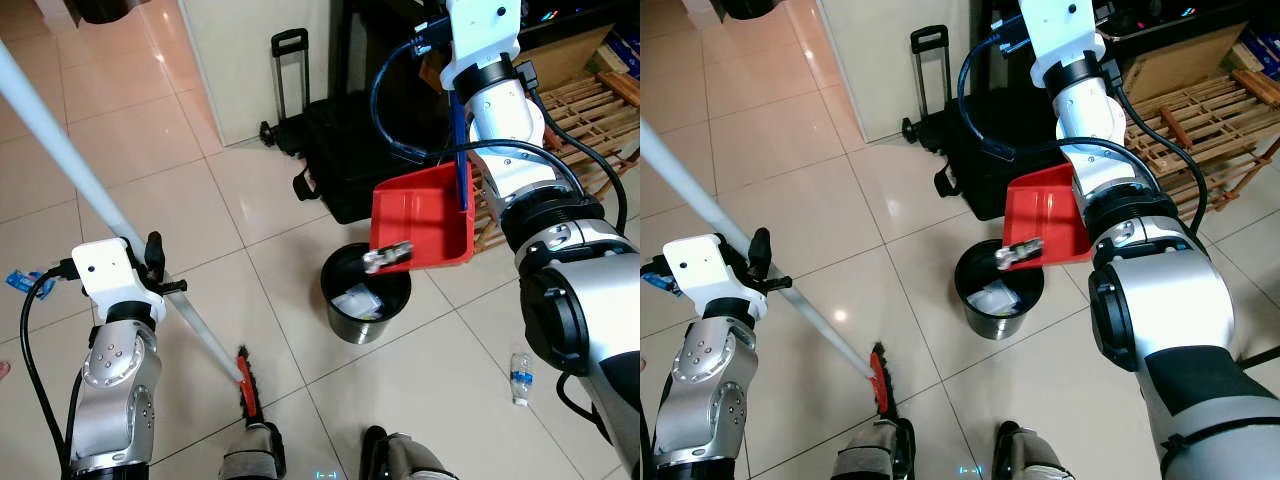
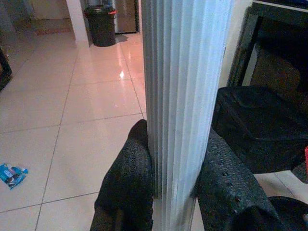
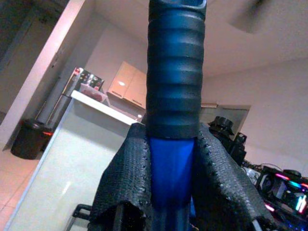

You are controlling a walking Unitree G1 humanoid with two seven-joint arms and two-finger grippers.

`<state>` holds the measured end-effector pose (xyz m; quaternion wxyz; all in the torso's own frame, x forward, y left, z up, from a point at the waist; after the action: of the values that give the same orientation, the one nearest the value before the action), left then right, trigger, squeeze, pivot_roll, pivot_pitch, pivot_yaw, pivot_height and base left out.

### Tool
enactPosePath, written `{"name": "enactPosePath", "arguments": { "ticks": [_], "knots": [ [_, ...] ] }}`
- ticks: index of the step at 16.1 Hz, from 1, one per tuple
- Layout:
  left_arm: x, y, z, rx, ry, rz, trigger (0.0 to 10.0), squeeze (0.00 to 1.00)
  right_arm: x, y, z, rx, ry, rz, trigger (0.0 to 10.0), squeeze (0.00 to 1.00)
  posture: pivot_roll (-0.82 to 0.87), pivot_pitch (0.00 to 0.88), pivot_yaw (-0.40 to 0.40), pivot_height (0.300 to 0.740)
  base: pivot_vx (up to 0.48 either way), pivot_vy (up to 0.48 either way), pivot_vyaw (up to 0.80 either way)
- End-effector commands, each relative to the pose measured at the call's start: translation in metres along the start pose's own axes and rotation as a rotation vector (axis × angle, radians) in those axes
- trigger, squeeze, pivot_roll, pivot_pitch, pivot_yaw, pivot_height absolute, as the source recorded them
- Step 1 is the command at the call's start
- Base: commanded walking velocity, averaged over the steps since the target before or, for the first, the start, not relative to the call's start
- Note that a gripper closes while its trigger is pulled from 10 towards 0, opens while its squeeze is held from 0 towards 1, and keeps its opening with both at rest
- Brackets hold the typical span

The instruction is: Sweep floor

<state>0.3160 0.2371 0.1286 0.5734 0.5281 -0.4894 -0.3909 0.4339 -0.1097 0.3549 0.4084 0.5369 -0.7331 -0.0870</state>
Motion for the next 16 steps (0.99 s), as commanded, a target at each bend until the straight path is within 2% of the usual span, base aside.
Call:
{"name": "enactPosePath", "arguments": {
  "ticks": [1, 6, 8, 10, 11, 12, 16],
  "knots": [
    [0.001, 0.013, 0.0, 0.052, -0.007, -0.007, 10.0, 0.0, 0.001, 0.019, -0.007, 0.091, 0.013, 0.048, 10.0, 0.0, 0.09, 0.146, 0.047, 0.74, 0.0, 0.0, 0.0],
    [0.002, 0.013, 0.0, 0.051, -0.012, -0.012, 10.0, 0.0, -0.003, 0.017, -0.005, 0.084, 0.029, 0.04, 10.0, 0.0, 0.09, 0.148, 0.046, 0.74, 0.0, 0.0, 0.0],
    [0.002, 0.013, 0.0, 0.049, -0.014, -0.01, 10.0, 0.0, -0.003, 0.006, -0.005, 0.013, 0.013, -0.049, 10.0, 0.0, 0.09, 0.148, 0.046, 0.74, 0.0, 0.0, 0.0],
    [0.003, 0.012, 0.0, 0.048, -0.015, -0.008, 10.0, 0.0, -0.001, -0.02, 0.0, -0.141, -0.033, -0.204, 10.0, 0.0, 0.09, 0.146, 0.045, 0.74, 0.0, 0.0, 0.0],
    [0.004, 0.012, 0.0, 0.047, -0.016, -0.006, 10.0, 0.0, -0.004, -0.033, 0.006, -0.207, -0.044, -0.319, 10.0, 0.0, 0.09, 0.146, 0.045, 0.74, 0.0, 0.0, 0.0],
    [0.004, 0.012, 0.0, 0.046, -0.016, -0.006, 10.0, 0.0, -0.006, -0.039, 0.01, -0.238, -0.047, -0.372, 10.0, 0.0, 0.09, 0.148, 0.046, 0.74, 0.0, 0.0, 0.0],
    [0.004, 0.011, -0.001, 0.045, -0.021, -0.005, 10.0, 0.0, -0.012, -0.053, 0.019, -0.306, -0.039, -0.447, 10.0, 0.0, 0.09, 0.147, 0.048, 0.74, 0.0, 0.0, 0.0]
  ]
}}
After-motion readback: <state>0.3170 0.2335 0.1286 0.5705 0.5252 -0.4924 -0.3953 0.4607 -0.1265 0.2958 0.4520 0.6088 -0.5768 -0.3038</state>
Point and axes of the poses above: a point about 5 cm out from each wrist's last joint towards the gripper, its own z axis pointing back from the gripper into the wrist, its own y axis along the axis of the wrist's last joint, x = y × z, the point moved 5 cm from there along -z, pointing out of the wrist towards the gripper, and after that the axes turned 5 degrees about z, right-handed, at the moved point
